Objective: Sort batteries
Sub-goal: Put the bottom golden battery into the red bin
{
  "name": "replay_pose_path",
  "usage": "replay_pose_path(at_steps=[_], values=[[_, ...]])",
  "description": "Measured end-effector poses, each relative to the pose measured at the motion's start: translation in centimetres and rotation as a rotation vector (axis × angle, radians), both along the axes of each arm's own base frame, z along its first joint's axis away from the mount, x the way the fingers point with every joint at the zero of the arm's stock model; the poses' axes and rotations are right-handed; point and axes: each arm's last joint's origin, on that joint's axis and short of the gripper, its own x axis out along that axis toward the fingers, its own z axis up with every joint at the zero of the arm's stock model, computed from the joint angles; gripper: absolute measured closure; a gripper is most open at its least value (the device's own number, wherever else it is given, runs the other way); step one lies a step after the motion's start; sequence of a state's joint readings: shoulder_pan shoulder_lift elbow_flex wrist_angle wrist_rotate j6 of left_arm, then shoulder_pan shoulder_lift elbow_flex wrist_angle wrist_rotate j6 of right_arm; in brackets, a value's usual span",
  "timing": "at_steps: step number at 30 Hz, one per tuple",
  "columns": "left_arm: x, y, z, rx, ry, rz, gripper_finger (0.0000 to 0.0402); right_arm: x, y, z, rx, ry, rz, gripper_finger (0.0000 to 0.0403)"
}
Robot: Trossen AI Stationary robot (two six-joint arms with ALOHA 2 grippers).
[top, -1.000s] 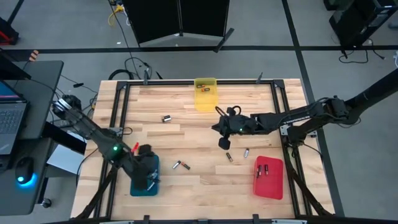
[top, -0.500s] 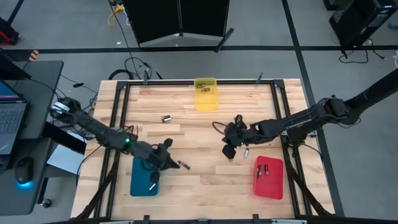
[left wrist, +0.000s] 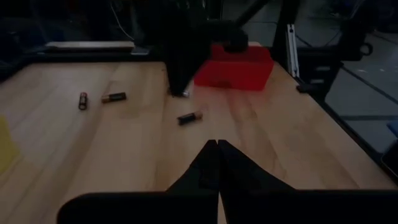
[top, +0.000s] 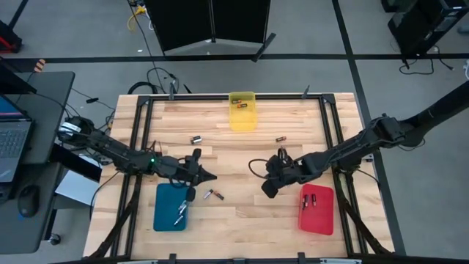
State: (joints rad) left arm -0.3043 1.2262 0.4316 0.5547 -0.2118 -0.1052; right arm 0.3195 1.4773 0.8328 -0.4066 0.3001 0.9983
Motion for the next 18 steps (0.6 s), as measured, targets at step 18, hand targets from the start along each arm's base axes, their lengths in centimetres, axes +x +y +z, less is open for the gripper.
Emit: replay_pose_path(at_steps=[18], values=[[0.1, 0.1, 0.2, 0.034, -0.028, 0.017, 0.0395, 3.5, 1.9, -1.1, -0.011, 0.352, 0.01, 0.0266]])
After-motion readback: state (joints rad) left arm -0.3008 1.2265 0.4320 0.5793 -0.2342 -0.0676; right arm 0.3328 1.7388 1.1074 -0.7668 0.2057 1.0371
